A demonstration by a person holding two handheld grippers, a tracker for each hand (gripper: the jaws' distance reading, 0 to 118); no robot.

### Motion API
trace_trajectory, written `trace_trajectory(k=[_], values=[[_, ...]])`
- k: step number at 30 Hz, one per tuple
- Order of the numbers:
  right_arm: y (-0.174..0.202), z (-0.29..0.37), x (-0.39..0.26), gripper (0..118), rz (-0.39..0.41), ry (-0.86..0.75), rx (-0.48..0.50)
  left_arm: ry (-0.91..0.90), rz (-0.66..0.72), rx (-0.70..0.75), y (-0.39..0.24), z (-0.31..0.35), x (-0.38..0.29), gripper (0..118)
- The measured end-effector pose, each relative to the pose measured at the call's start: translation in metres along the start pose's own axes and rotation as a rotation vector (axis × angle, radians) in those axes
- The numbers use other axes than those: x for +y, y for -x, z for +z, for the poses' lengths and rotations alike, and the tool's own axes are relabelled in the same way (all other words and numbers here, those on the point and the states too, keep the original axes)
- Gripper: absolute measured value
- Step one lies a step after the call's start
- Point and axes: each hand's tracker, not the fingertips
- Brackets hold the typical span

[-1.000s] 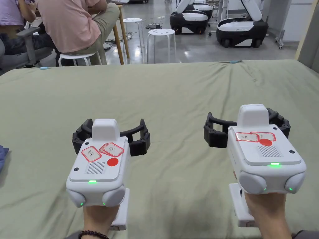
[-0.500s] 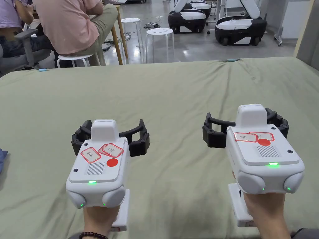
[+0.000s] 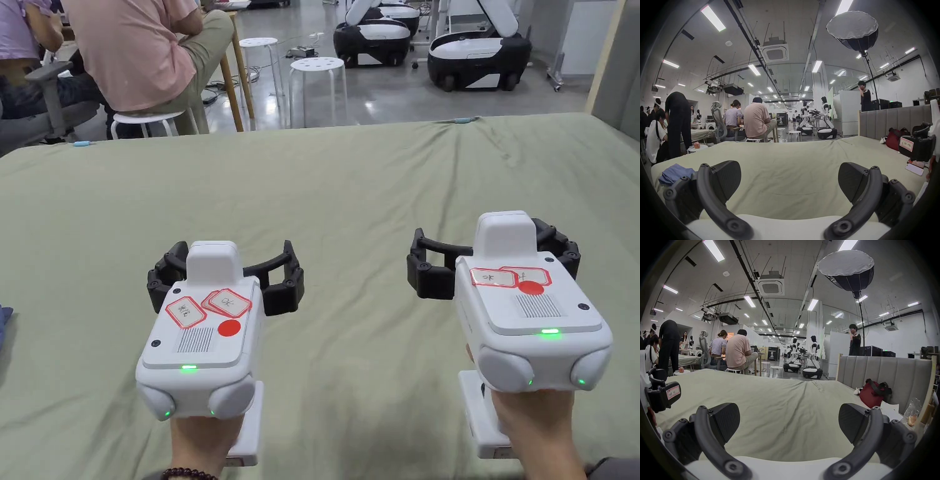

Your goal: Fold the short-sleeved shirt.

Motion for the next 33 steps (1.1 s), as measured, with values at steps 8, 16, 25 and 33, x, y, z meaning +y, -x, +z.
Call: trace_trajectory(k=[8,16,25,33], values=[[0.001,0.001,0.006,118,-0.010,-0.003,0.028,0.001,0.008,-0.003,-0.002,0.000,0.002,118],[0.002,0.002,0.009,118,-0.105,0.069,0.132,0.012,0.012,-0.003,-0.001,-0.001,0.000,118],[0.004,0.007,0.032,118,-0.074,0.041,0.095,0.013,0.015,0.004,0.002,-0.002,0.002,118],[0.008,0.007,0.047,118,-0.160,0.153,-0.017,0.014,0.019,0.002,0.001,-0.002,0.006,118]])
